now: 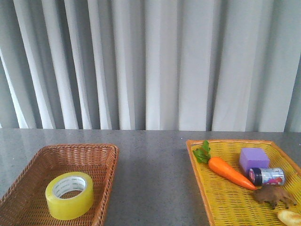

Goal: Transfer tape with both arms

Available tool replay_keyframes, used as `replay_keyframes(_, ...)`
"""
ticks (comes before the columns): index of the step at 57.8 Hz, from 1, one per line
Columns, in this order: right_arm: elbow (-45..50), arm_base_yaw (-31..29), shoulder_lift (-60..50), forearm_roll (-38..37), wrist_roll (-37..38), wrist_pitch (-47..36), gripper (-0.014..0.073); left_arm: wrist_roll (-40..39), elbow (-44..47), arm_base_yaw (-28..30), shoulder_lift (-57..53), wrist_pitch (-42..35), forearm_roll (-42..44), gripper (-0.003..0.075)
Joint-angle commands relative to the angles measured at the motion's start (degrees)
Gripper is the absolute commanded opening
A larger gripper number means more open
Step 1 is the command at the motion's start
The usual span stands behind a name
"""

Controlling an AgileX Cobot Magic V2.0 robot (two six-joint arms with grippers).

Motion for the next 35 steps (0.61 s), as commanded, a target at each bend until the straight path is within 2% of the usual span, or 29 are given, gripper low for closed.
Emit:
replay_keyframes(1, -1.4, -0.3, -0.3, 0.4, -0.1, -2.7, 0.0029, -0.6, -1.4, -0.2, 0.0, -4.6, -0.9, 0.0063)
replay_keyframes(4, -1.4, -0.3, -0.3, 0.4, -0.1, -2.7, -0.0013, -0.6, -1.4, -0.2, 0.0, -4.6, -0.9, 0.0025)
replay_keyframes(8, -1.4, -0.3, -0.3, 0.4, -0.1, -2.7, -0.0008, -0.6, -1.4, -0.2, 0.0, -4.7, -0.9, -0.0008)
replay_keyframes(35, -1.4, -0.3, -0.3, 0.4, -0.1, -2.9, -0.0008, -0.6, -1.4, -0.2, 0.0, -4.9, -0.8, -0.0007)
